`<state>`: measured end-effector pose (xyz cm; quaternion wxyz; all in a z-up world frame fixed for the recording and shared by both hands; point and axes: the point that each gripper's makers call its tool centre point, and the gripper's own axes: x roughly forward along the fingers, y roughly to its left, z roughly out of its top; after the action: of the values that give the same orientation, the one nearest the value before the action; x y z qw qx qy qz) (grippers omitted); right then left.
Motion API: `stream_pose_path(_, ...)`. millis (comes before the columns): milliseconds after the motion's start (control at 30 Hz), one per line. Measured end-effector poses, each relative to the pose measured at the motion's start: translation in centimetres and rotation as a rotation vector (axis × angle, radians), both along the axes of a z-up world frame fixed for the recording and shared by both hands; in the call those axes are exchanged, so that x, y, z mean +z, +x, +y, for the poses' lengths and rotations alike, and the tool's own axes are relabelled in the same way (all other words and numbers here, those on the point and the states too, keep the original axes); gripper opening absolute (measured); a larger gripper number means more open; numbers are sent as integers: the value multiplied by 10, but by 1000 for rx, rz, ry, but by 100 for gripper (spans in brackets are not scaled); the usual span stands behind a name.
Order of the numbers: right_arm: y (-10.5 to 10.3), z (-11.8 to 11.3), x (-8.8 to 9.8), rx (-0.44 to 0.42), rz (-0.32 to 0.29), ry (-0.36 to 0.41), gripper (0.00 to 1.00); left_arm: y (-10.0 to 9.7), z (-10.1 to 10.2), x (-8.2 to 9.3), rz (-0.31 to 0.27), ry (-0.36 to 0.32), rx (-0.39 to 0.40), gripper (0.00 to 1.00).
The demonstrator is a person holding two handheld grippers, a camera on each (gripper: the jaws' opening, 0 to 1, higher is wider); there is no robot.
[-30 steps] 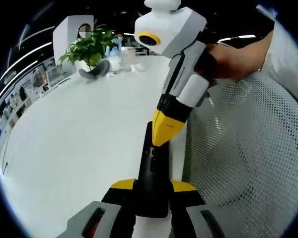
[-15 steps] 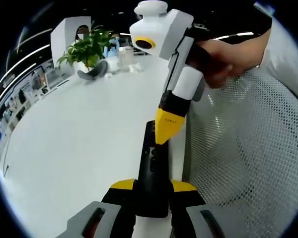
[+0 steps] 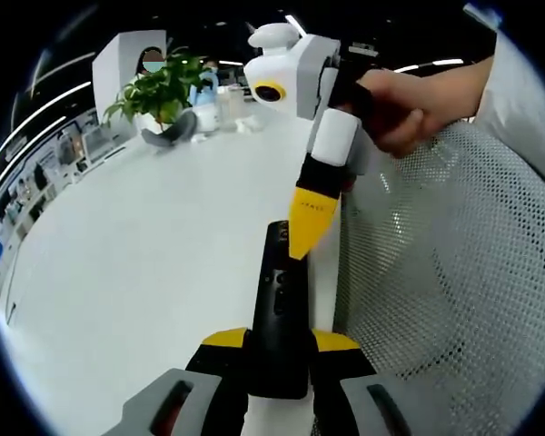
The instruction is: Press the specified remote control buttons in sequence, fully releasing each button before pressing the next.
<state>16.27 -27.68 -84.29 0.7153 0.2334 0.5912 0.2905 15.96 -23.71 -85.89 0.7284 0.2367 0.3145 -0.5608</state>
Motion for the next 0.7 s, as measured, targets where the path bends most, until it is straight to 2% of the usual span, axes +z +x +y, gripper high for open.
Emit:
stream_pose_path(367, -3, -6, -6, 1, 23, -43, 0, 0, 0, 0, 0, -1, 1, 25)
stream_pose_path(633, -3, -6, -7, 1, 21, -60, 0, 0, 0, -1, 0, -1, 0, 25)
stream_pose_path(700, -4, -6, -9, 24, 11, -79, 0, -1, -1, -1, 2, -2, -2, 25)
